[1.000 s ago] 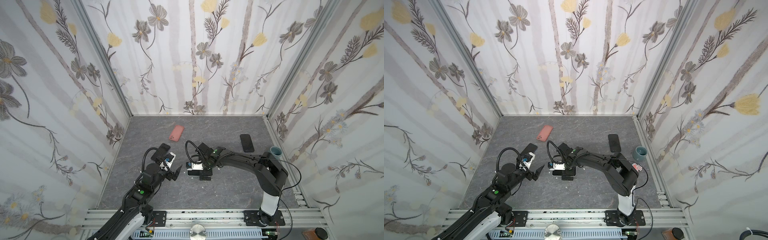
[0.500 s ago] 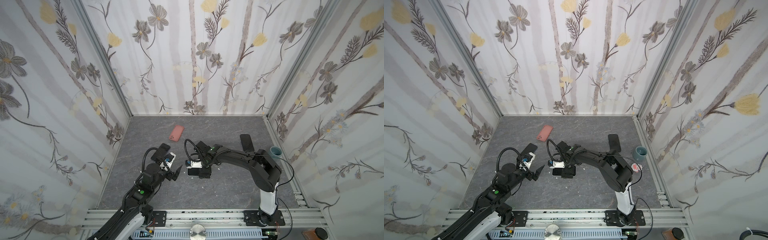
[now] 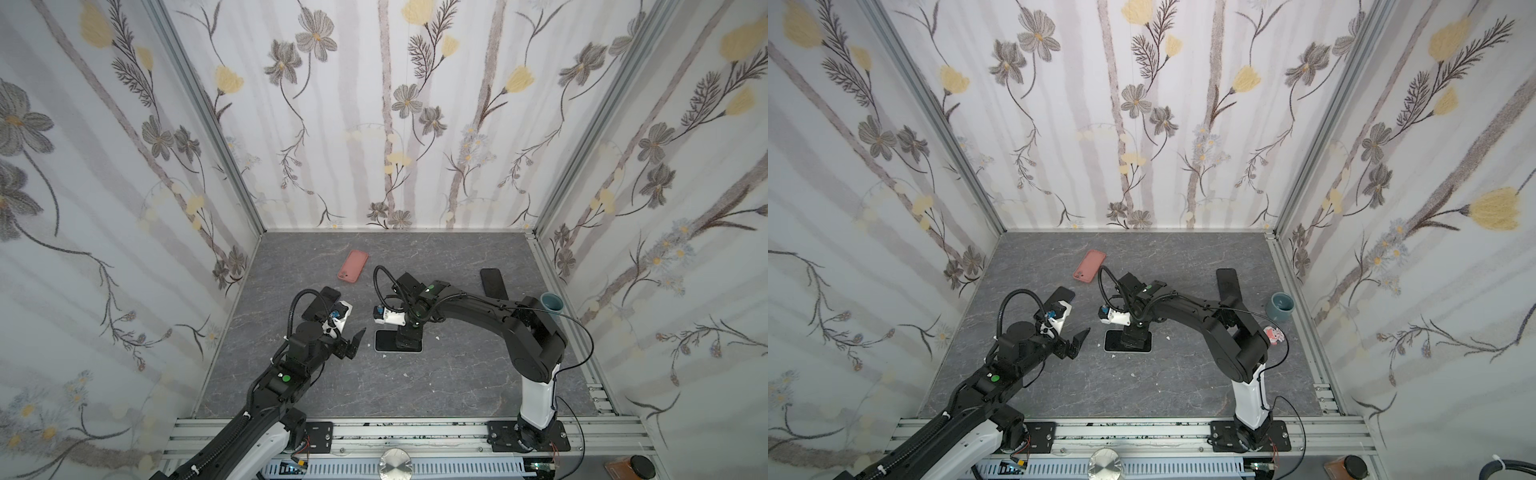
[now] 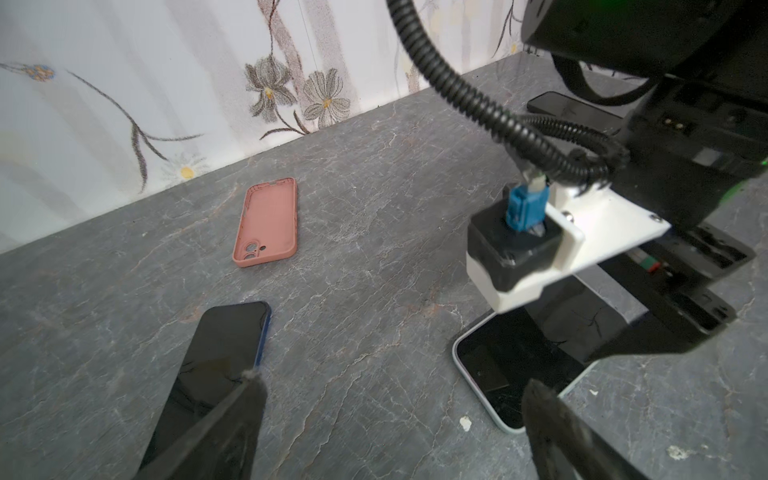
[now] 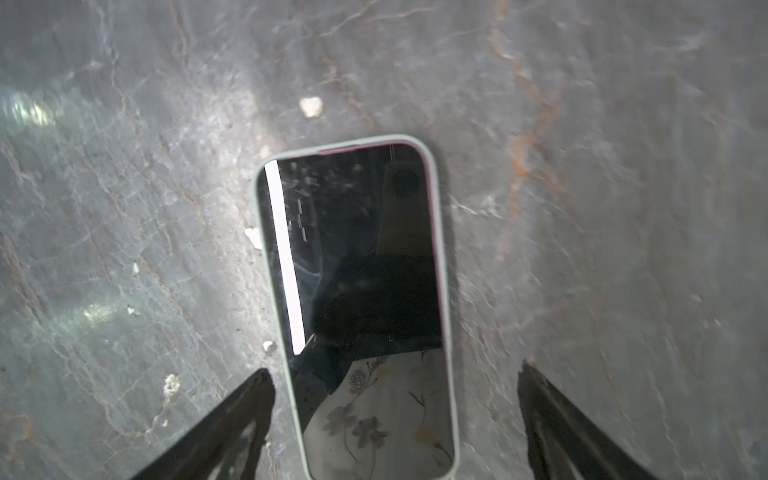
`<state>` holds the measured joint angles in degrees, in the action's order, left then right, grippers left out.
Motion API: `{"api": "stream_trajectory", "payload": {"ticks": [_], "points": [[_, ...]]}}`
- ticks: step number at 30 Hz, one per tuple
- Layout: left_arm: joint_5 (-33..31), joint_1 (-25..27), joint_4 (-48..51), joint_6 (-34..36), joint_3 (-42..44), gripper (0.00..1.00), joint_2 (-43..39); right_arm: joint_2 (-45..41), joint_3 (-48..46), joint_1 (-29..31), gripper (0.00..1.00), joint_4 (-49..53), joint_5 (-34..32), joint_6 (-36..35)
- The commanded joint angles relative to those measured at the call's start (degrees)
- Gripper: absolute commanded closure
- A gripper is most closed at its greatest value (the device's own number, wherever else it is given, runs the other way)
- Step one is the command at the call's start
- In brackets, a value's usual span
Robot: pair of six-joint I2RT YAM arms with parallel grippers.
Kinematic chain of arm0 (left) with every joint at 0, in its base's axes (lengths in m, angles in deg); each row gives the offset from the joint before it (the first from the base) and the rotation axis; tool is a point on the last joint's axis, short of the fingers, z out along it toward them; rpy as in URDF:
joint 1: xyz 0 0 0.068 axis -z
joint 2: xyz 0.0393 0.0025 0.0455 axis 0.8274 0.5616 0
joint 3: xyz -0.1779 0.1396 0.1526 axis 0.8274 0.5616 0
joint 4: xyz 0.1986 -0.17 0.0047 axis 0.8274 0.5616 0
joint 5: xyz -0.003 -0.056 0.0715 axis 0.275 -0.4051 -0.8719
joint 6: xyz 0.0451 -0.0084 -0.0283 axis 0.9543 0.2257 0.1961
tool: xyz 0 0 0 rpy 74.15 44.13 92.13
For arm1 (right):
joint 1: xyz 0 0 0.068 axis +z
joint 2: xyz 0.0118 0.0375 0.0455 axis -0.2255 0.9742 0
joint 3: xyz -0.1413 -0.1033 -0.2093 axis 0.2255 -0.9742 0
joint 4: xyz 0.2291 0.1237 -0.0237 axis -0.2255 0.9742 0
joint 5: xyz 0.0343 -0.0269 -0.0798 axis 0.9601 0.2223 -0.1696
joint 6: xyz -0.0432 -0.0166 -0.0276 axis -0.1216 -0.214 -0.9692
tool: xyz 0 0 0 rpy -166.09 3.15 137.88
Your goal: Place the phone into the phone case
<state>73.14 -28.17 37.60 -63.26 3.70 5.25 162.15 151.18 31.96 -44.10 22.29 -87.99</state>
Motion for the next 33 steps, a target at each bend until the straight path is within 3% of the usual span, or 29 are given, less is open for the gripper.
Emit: {"api": "stream_trajectory", "payload": {"ticks": [1, 8, 14, 18, 26, 33], "points": [[7.0, 0.0, 1.9, -5.0, -3.0, 0.16, 2.6, -3.7, -2.3, -2.0, 0.11, -2.8, 5.4, 11.8], [7.5, 0.0, 4.2, -16.1, -8.6, 0.23, 9.1, -12.3, -12.5, -4.1, 0.15, -8.8, 5.6, 23.4], [6.0, 0.0, 10.6, -27.7, -13.7, 0.27, 16.9, -12.9, -16.4, -5.5, 0.21, -9.7, 3.2, 31.1], [6.9, 0.0, 12.8, -33.6, -15.6, 0.37, 23.6, -12.0, -16.8, -6.2, 0.32, -9.7, 3.3, 35.0], [12.8, 0.1, 12.5, -36.0, -17.6, 0.55, 36.0, -11.5, -17.7, -7.1, 0.48, -9.8, 4.1, 37.5], [12.9, 0.2, 10.2, -35.2, -17.3, 0.61, 40.3, -10.7, -18.1, -7.2, 0.48, -9.7, 4.3, 37.7]]}}
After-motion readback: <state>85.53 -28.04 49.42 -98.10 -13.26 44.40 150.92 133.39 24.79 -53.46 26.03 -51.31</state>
